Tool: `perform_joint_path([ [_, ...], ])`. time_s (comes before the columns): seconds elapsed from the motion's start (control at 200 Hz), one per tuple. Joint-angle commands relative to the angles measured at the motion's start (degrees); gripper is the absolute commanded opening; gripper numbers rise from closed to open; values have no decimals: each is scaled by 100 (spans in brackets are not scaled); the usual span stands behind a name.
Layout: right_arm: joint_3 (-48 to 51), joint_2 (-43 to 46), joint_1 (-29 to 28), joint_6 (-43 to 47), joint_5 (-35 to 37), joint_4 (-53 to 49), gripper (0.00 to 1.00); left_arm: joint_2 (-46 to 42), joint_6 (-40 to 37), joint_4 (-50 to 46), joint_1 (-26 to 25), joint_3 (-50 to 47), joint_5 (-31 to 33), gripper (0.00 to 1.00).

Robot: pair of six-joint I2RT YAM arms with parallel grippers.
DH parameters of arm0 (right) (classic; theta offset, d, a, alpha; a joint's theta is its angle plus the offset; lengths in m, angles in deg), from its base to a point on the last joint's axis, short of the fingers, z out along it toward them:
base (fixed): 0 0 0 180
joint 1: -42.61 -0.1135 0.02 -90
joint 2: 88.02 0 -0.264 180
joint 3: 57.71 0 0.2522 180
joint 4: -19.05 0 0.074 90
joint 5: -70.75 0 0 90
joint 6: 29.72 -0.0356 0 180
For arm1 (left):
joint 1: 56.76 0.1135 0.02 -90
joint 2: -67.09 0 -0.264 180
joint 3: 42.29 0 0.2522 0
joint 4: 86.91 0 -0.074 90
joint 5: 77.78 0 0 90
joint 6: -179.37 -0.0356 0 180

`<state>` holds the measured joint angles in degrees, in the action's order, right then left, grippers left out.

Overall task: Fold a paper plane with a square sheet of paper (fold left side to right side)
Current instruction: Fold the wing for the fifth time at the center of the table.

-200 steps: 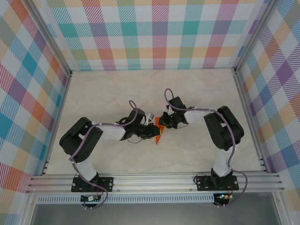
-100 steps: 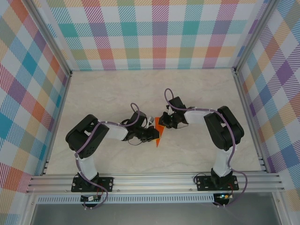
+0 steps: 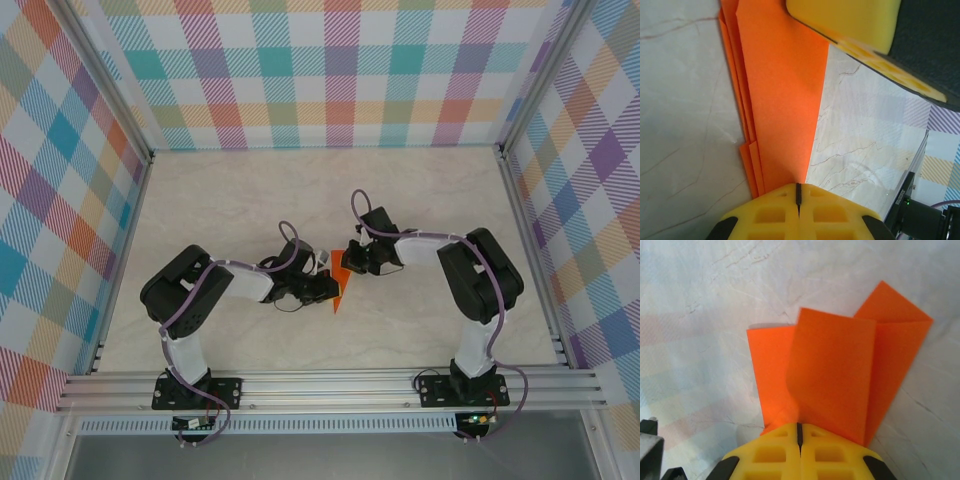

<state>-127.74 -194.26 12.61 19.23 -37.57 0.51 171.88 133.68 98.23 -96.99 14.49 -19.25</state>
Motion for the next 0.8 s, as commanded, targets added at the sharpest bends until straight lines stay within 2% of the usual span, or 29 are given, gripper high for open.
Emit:
perform_joint_path([
  [0.0, 212, 405, 16, 137, 53, -132, 0, 196, 122, -709, -98, -391, 579, 0],
  [0.42, 661, 544, -511, -244, -31, 309, 0, 252, 94, -870, -147, -313, 789, 0],
  [0.795, 605, 187, -458, 140, 402, 343, 0, 271, 0, -1095, -160, -279, 838, 0],
])
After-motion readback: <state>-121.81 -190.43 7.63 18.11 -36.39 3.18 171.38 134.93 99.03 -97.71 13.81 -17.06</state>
